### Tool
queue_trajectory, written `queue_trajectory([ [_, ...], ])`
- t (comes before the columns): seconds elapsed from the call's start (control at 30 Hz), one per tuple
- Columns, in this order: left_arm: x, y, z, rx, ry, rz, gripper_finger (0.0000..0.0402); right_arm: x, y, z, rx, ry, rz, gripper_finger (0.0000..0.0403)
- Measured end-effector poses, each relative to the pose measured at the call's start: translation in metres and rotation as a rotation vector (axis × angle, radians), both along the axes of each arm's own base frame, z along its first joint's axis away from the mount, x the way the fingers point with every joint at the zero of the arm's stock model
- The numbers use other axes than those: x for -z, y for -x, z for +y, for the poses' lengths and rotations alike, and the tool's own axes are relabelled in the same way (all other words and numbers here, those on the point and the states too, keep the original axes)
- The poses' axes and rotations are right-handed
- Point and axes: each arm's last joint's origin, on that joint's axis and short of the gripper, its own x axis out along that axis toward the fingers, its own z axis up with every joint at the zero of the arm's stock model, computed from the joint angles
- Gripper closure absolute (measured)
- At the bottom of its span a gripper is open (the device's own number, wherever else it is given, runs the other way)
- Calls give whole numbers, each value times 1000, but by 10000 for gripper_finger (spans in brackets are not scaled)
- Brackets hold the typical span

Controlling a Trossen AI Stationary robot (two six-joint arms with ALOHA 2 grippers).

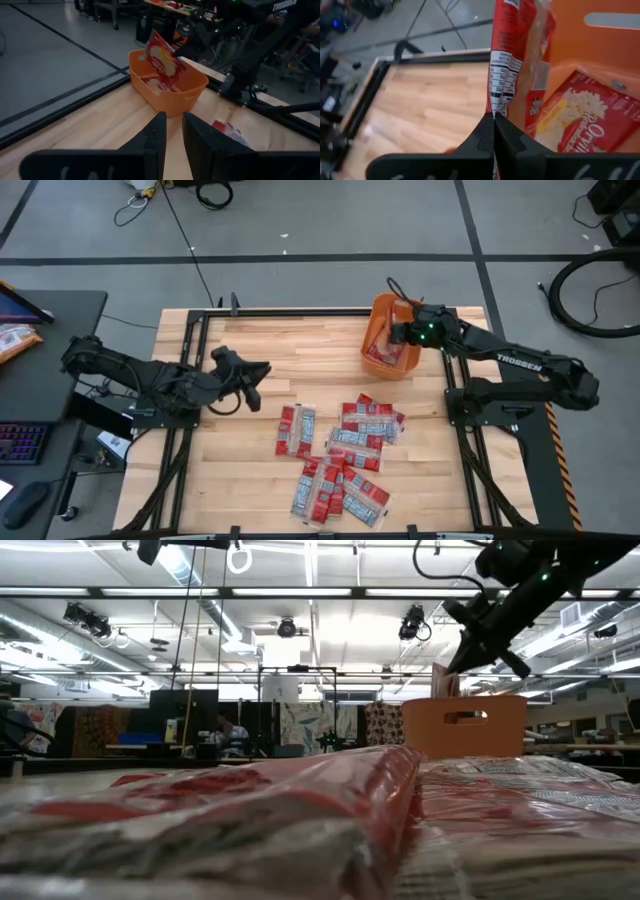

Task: Sort popcorn bags into baskets
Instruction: Put the red popcorn bag into the orange bin

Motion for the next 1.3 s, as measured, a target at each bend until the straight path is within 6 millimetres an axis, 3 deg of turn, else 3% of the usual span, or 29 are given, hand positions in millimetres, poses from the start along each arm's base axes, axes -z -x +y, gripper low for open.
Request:
queue_trajectory([
  [0.23,-1,-2,10,-46,-14,4,335,19,-4,-15,104,-70,-101,400],
  [0.57,0,-4,12,4,9,14,335,38,-21,-28,80,-112,-86,393],
  [0.87,0,-4,10,47,25,18,335,52,-13,-27,46,-224,40,368],
  [1.3,0,-4,10,46,32,13,335,32,-2,-21,-17,-181,111,280],
])
